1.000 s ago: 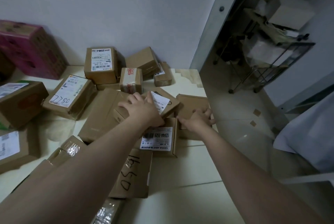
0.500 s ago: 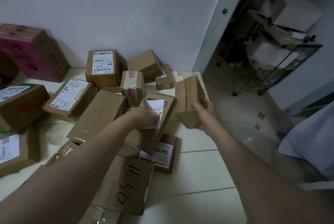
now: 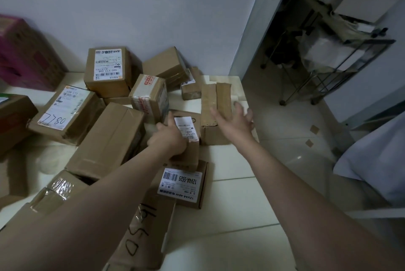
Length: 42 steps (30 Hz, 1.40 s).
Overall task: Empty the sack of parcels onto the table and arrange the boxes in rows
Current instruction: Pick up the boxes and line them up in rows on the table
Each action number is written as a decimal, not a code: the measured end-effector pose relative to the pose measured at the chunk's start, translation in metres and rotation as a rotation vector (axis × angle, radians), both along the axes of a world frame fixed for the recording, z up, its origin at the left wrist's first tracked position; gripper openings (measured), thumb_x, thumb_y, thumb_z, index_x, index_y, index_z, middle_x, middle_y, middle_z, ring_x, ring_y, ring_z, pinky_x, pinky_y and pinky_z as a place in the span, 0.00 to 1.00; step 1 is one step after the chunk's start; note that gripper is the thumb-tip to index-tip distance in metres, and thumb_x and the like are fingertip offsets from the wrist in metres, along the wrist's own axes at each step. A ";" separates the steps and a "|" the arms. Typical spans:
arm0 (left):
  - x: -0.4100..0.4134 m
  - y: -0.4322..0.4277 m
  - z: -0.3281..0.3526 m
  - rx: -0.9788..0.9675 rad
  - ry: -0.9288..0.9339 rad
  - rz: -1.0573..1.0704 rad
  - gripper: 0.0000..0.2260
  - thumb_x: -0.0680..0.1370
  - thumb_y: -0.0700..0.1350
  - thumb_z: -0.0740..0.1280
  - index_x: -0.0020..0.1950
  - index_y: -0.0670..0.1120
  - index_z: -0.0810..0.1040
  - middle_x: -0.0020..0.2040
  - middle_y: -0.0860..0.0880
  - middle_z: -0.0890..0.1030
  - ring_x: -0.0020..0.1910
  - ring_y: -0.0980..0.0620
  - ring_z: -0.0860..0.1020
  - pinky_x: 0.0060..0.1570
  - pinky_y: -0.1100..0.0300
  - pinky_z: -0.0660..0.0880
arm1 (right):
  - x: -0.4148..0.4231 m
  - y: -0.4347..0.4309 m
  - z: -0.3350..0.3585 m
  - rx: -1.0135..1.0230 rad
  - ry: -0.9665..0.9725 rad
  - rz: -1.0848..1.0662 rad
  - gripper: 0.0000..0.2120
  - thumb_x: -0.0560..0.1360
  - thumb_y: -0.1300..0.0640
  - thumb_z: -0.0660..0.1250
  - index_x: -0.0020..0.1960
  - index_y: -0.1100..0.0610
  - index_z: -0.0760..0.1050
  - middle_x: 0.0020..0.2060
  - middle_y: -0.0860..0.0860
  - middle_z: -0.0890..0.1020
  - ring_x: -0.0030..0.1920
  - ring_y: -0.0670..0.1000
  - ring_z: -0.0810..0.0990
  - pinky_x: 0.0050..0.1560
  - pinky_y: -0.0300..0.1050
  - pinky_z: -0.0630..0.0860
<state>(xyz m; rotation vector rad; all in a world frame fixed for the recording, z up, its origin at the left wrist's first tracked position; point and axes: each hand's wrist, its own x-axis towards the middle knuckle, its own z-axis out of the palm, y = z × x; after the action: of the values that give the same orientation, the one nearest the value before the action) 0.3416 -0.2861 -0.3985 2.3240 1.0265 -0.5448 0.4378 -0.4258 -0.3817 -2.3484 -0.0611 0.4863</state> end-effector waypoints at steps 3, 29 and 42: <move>0.000 0.001 -0.005 -0.046 -0.028 -0.033 0.49 0.74 0.62 0.68 0.79 0.52 0.35 0.77 0.37 0.54 0.72 0.36 0.64 0.67 0.44 0.66 | -0.001 0.004 -0.012 -0.077 -0.001 0.090 0.47 0.70 0.32 0.68 0.78 0.50 0.50 0.77 0.54 0.50 0.73 0.62 0.59 0.67 0.58 0.68; 0.135 0.028 -0.021 0.173 -0.239 -0.206 0.31 0.78 0.55 0.66 0.78 0.53 0.58 0.78 0.43 0.54 0.77 0.40 0.51 0.73 0.43 0.55 | 0.112 0.005 -0.047 0.205 -0.127 -0.311 0.20 0.81 0.53 0.60 0.72 0.49 0.65 0.66 0.56 0.72 0.51 0.53 0.77 0.50 0.45 0.75; 0.152 0.070 -0.002 0.591 -0.616 -0.040 0.27 0.75 0.45 0.66 0.73 0.44 0.63 0.68 0.39 0.67 0.65 0.38 0.66 0.62 0.50 0.64 | 0.076 0.022 -0.083 0.316 -0.410 -0.431 0.09 0.81 0.57 0.60 0.59 0.58 0.75 0.54 0.53 0.78 0.47 0.55 0.80 0.46 0.46 0.74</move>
<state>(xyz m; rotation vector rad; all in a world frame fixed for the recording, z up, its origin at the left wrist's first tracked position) 0.4933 -0.2163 -0.4008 2.7346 0.9042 0.5225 0.5142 -0.4042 -0.4643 -2.0329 0.1642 -0.2051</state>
